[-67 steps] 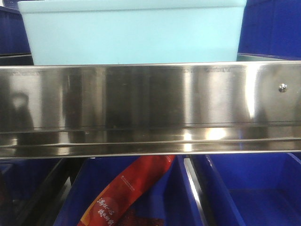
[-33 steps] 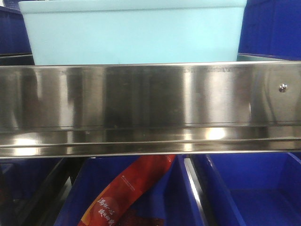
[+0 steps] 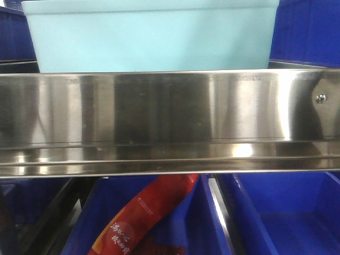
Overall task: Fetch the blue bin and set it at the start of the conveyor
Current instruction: 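Grip the teal bin's side walls with both grippers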
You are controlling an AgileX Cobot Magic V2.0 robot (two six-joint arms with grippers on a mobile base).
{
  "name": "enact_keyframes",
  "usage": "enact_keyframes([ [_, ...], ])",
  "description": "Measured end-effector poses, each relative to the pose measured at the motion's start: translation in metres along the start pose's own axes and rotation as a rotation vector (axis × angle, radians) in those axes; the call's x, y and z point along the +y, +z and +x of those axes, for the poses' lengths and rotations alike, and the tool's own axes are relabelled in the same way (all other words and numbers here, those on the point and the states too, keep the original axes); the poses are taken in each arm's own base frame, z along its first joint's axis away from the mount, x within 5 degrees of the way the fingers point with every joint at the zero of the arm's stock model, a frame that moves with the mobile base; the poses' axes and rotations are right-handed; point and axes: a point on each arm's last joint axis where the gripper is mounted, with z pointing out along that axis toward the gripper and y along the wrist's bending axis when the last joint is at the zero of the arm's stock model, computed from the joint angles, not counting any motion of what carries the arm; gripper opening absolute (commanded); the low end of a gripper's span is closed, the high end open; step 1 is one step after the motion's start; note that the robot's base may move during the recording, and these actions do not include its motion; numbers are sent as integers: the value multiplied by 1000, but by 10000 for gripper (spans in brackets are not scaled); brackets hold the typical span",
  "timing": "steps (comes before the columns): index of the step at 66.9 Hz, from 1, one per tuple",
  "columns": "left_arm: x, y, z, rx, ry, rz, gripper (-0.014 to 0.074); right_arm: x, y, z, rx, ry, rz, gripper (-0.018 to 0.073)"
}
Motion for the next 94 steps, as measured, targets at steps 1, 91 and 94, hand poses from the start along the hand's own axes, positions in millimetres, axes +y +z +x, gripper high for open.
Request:
enact_keyframes([
  [1, 0, 3, -3, 9, 1, 2, 601, 0, 2, -5, 1, 1, -1, 568],
  [91, 60, 202, -7, 588, -219, -163, 57, -13, 229, 32, 634, 170, -22, -151],
  [94, 60, 202, -7, 591, -214, -169, -66, -13, 229, 32, 637, 167, -21, -151],
])
